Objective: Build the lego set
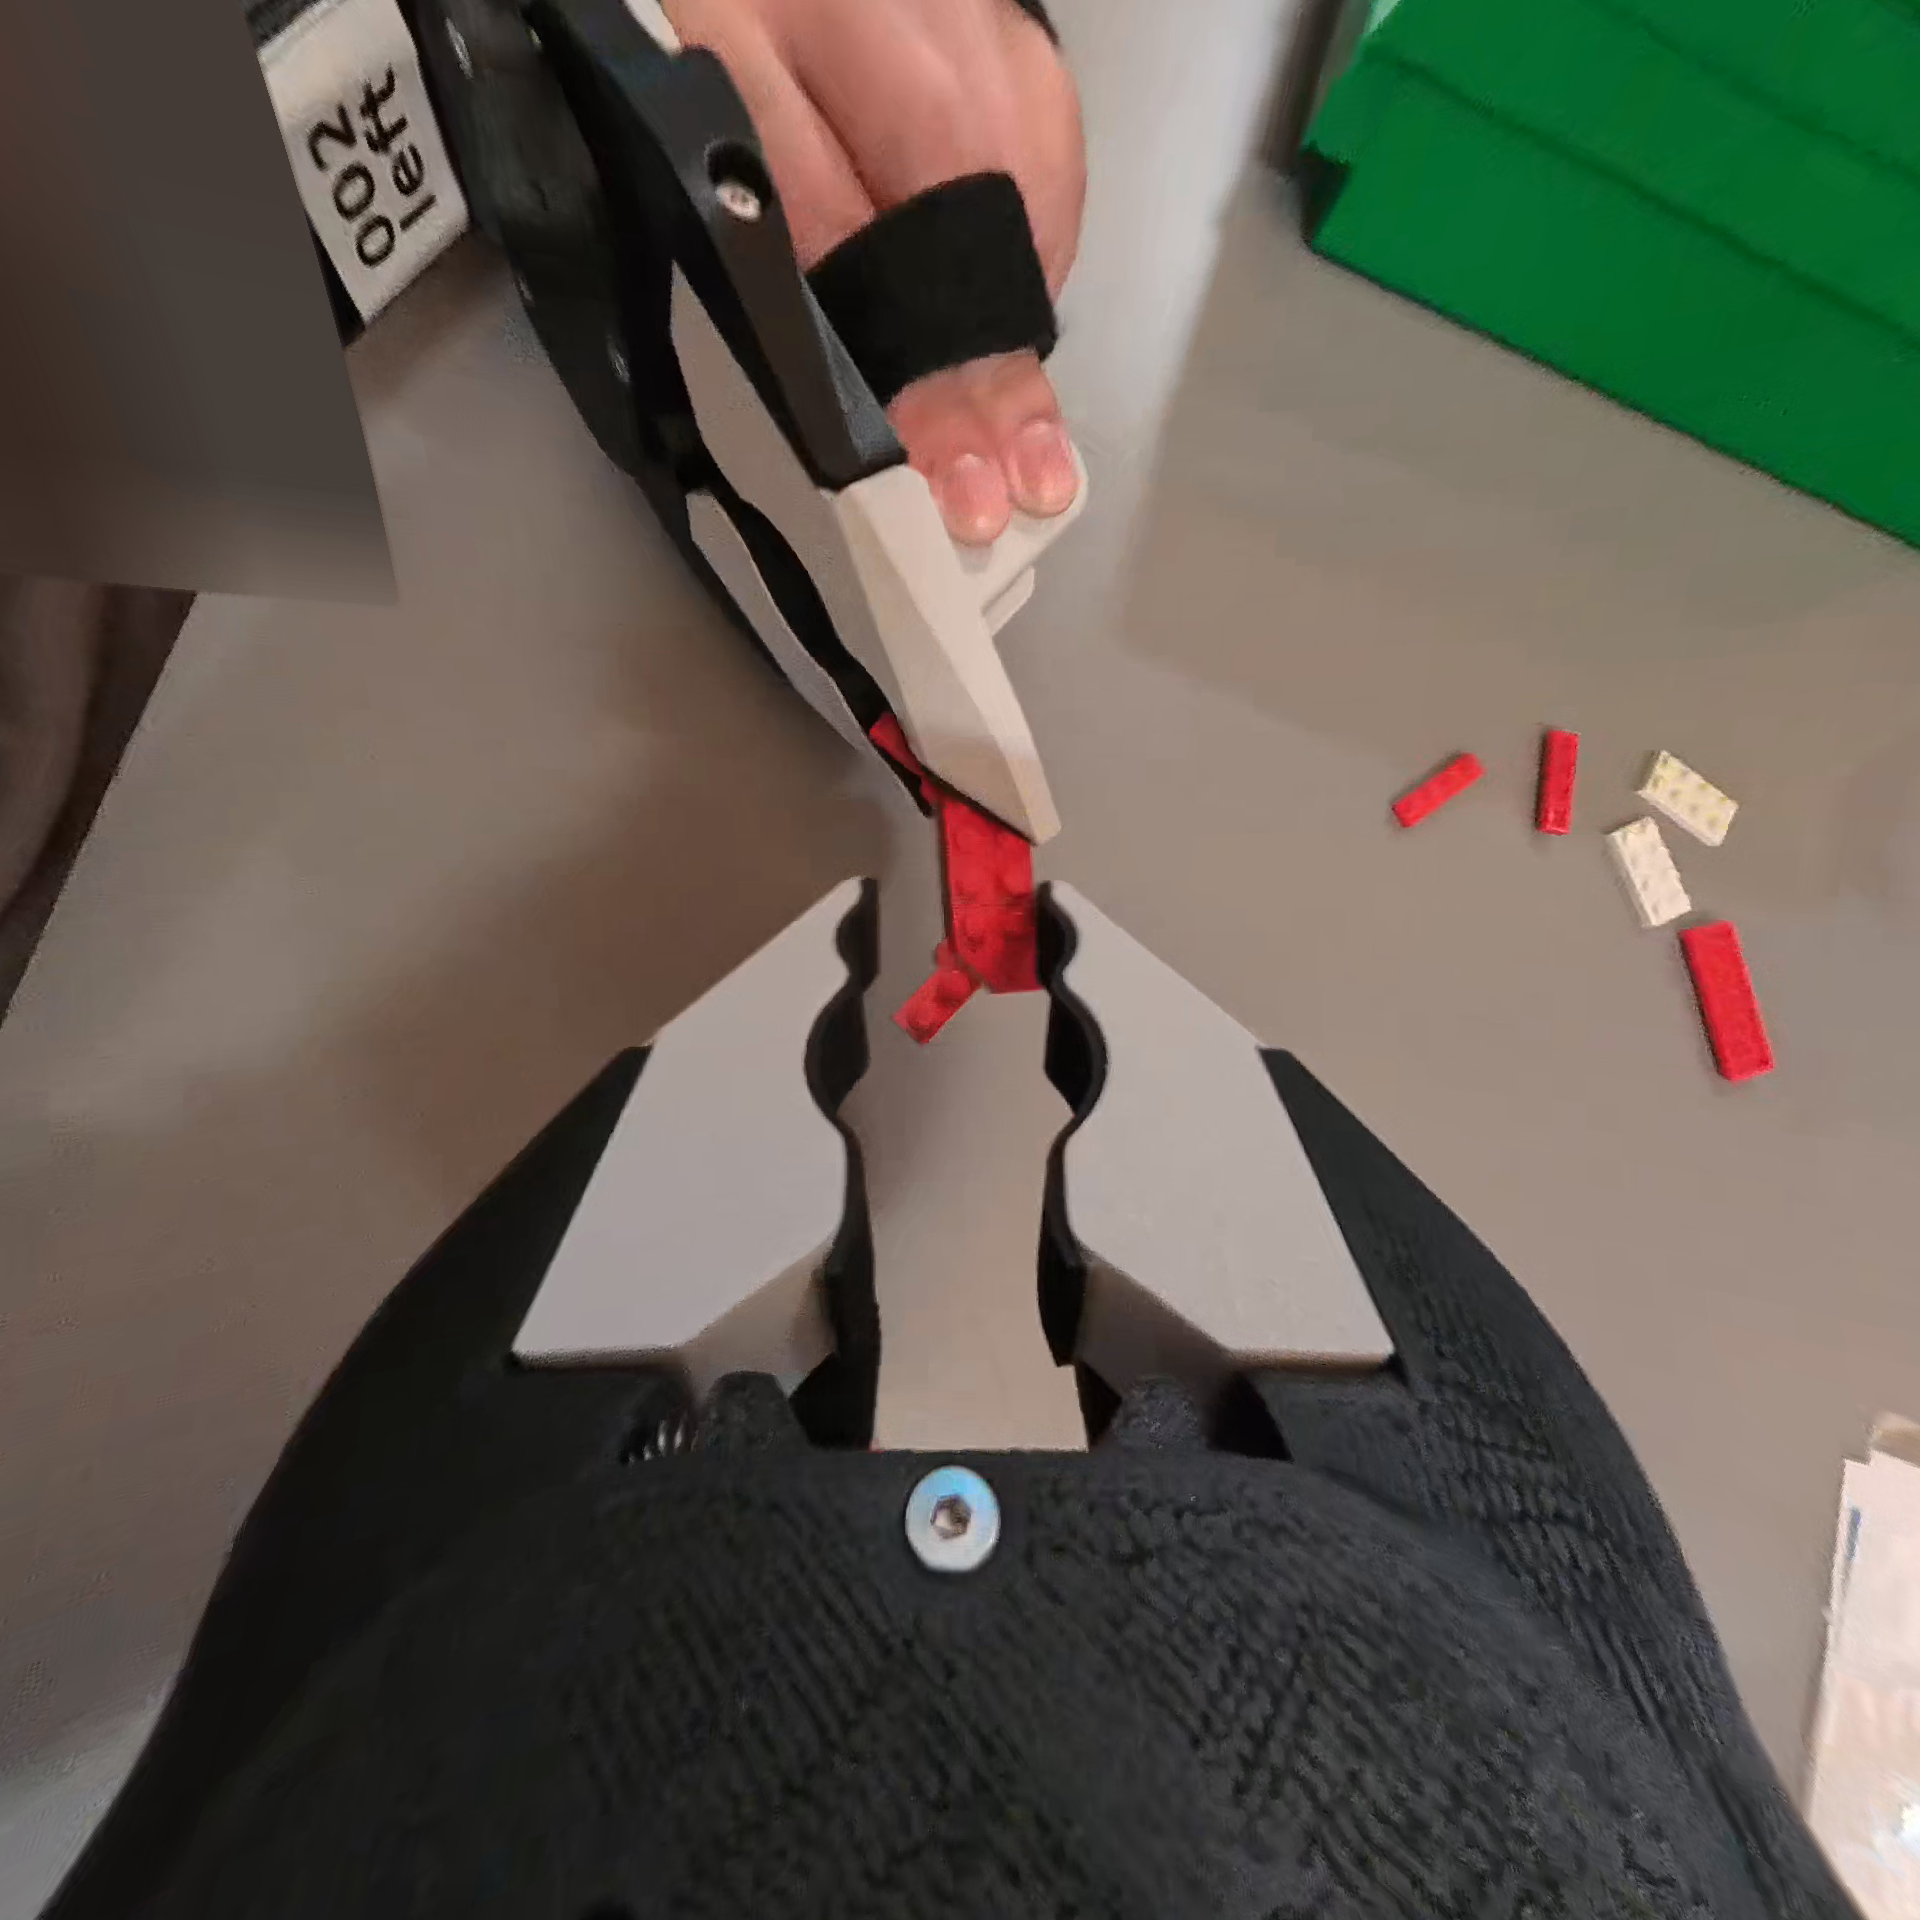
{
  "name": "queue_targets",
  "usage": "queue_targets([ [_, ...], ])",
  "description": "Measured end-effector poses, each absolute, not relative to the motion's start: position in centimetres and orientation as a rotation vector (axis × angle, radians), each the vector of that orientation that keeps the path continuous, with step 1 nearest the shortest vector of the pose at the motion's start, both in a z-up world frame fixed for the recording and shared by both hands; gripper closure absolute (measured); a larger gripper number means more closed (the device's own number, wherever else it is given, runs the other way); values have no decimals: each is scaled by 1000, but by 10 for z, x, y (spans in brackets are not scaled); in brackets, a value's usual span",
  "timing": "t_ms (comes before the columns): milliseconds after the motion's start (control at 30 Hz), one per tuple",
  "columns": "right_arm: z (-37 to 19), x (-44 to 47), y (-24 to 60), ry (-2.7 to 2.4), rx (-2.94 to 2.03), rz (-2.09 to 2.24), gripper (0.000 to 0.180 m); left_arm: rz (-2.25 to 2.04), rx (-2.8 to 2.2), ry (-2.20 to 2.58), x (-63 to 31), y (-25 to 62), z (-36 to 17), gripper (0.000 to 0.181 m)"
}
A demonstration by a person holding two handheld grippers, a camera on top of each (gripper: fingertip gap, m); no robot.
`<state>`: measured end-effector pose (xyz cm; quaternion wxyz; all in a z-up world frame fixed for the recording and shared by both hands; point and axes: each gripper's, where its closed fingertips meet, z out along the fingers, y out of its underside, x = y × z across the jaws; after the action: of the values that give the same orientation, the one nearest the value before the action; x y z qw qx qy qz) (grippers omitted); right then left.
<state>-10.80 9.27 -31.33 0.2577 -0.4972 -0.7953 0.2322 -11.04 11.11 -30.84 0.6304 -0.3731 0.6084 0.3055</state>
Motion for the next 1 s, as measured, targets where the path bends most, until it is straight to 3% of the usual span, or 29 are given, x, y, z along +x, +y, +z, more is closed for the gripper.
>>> queue_targets([
  [33,-315,-109,95,-2176,-1339,605,162,696,-848,1402,-110,110,-310,172],
  [167,-317,-106,92,-2255,-1353,684,165,656,-806,1405,-105,104,-311,170],
  [200,-317,-105,93,-2260,-1362,705,165,629,-833,1366,-107,105,-307,163],
  [267,-318,-102,104,-2252,-1387,691,165,551,-945,1276,-114,113,-300,130],
  [333,-319,-101,125,-2203,-1416,624,165,473,-1043,1178,-125,121,-292,124],
  [633,-344,-99,230,-2009,-1571,428,165,295,-1272,877,-172,149,-280,126],
  [1000,-364,-106,259,-2086,-1653,516,165,213,-1340,716,-200,157,-271,132],
])
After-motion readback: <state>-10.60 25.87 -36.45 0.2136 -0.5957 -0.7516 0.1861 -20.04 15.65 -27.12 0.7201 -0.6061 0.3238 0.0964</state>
